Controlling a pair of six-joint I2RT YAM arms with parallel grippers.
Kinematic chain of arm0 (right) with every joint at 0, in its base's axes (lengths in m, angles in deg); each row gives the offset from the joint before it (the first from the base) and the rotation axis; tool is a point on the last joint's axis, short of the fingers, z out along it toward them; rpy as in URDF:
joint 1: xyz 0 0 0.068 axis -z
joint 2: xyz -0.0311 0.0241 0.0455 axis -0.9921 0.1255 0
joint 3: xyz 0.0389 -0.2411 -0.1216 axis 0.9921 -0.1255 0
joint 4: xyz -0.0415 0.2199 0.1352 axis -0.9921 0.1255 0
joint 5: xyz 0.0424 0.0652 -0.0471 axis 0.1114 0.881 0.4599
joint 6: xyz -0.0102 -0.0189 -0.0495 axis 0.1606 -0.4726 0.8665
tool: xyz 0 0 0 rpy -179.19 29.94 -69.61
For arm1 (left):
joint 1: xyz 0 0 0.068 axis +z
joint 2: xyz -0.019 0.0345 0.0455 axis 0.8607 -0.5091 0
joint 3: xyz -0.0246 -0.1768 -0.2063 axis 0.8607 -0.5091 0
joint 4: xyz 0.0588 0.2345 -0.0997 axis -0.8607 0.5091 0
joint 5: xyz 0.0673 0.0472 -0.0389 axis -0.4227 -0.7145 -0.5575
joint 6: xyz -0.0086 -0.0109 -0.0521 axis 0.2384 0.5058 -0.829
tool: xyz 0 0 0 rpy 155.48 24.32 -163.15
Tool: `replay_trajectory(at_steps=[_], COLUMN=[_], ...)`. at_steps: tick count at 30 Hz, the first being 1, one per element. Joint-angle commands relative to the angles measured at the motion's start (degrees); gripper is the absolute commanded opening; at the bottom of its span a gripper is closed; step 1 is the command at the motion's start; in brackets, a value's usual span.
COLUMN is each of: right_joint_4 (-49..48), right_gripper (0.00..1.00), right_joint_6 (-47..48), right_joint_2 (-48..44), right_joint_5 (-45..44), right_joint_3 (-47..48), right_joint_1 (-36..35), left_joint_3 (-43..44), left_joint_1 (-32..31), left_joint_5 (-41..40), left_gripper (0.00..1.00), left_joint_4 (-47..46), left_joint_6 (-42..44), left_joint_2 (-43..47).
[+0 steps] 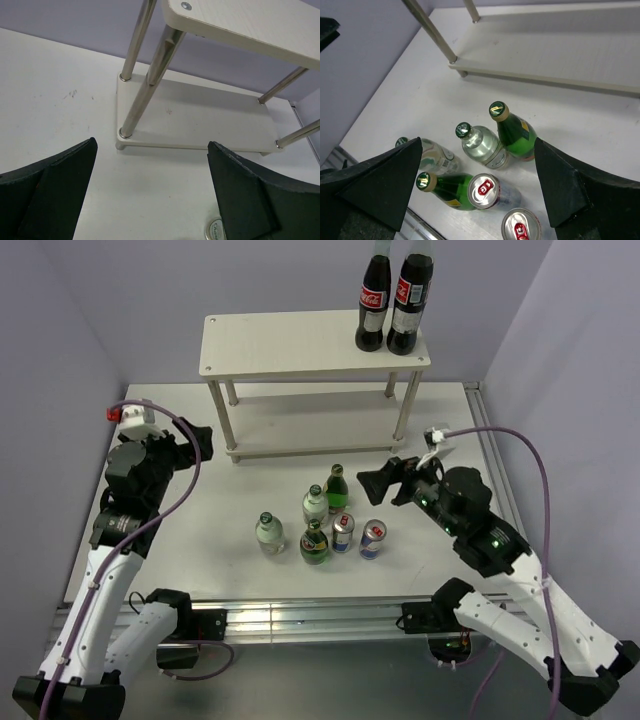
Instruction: Place and organize the beverage onto the shelf
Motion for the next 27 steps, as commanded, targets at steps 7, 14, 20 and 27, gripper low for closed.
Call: replay_trajectory(at_steps=[7, 14, 20, 27], right_joint_4=[10.29, 3.12, -7.36, -14.74], right_gripper=[1.00, 1.00, 1.00, 1.00], right_joint_6=[3.68, 0.32, 1.47, 1.48], right_joint_2=[-3.22, 5.41, 11.46, 19.73], right_joint_5=[-54.06, -51.39, -47.47, -39.05], right_joint_3=[1.14, -1.73, -3.43, -2.63], right_joint_1=[-25.69, -38.30, -36.81, -27.26], left_joint_3=[0.70, -1.14, -0.53, -1.06], left_joint_1=[-2.94, -2.94, -3.12, -3.12], left_joint_5=[0.71, 3.70, 2.75, 2.91], left_gripper=[0.99, 0.99, 0.99, 0.99], left_joint_4=[1.45, 1.02, 1.98, 1.72], left_joint_6=[5.11, 6.79, 7.23, 7.49], left_joint_2=[-2.10, -1.22, -2.10, -1.13])
